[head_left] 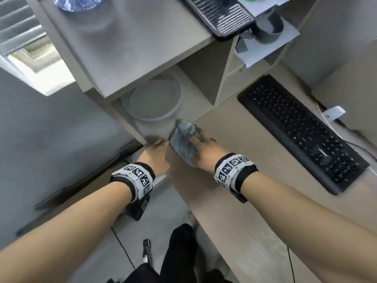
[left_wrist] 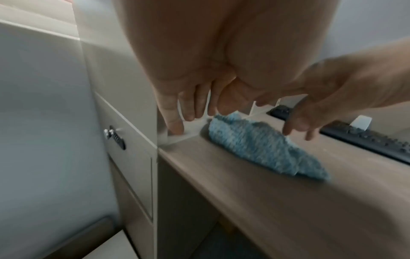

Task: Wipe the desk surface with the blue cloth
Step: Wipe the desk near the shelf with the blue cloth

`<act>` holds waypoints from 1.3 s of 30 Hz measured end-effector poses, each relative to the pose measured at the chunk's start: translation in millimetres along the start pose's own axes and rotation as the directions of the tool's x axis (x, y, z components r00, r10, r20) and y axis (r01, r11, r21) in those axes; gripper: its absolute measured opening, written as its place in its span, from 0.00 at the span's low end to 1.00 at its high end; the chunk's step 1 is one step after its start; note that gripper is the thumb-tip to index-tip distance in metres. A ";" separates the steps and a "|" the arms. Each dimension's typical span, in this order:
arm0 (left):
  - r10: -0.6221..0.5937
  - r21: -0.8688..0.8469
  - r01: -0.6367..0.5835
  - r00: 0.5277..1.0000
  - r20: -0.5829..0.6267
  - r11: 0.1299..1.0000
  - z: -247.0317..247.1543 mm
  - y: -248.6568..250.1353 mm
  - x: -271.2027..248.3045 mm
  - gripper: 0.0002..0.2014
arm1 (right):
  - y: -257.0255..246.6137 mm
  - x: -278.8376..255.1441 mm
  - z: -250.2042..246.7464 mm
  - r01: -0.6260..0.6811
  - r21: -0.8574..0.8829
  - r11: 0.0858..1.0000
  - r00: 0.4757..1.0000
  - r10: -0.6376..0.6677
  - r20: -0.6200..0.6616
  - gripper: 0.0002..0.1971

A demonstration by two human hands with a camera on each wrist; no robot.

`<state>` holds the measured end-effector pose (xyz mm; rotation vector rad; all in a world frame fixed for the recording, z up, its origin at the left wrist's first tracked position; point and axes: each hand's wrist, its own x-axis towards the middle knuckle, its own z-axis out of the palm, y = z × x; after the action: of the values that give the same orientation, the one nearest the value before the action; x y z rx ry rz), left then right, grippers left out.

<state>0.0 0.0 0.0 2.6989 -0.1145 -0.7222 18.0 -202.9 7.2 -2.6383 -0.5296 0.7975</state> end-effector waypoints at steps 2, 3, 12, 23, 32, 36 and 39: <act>-0.005 0.022 0.004 1.000 0.024 1.000 2.2 -1.7 2.6 0.27 | -4.9 10.4 12.8 0.006 -0.055 0.998 0.999 -0.003 0.052 0.45; 0.005 0.038 -0.006 1.000 0.019 0.999 4.1 -2.4 3.9 0.28 | -6.4 14.3 21.3 0.011 -0.106 0.994 0.998 -0.004 0.066 0.45; -0.168 -0.040 0.169 0.985 0.027 0.985 16.1 0.0 8.6 0.36 | 32.2 -11.5 34.1 -0.130 -0.153 0.980 0.990 0.121 -0.067 0.33; -0.257 -0.008 0.257 0.964 -0.061 0.966 24.2 15.3 14.7 0.33 | 82.0 -31.2 29.2 -0.404 0.036 0.914 0.899 0.404 -0.170 0.31; -0.123 0.185 0.125 0.992 -0.025 0.975 20.9 -4.6 13.7 0.37 | 66.7 -32.2 41.7 -0.256 -0.097 0.962 0.965 0.249 -0.080 0.32; -0.059 0.236 0.060 0.998 -0.008 0.970 22.6 -9.8 10.9 0.38 | 90.5 -9.1 6.7 -0.435 0.048 0.899 0.889 0.437 -0.133 0.47; -0.039 0.252 0.044 0.999 -0.025 0.967 24.6 -14.3 9.5 0.38 | 82.6 32.3 -14.0 -0.507 0.073 0.859 0.856 0.511 -0.077 0.48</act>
<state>-4.1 4.3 -29.4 2.9578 -0.1552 -0.7381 71.9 -263.9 -30.7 -2.7808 0.2358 0.8043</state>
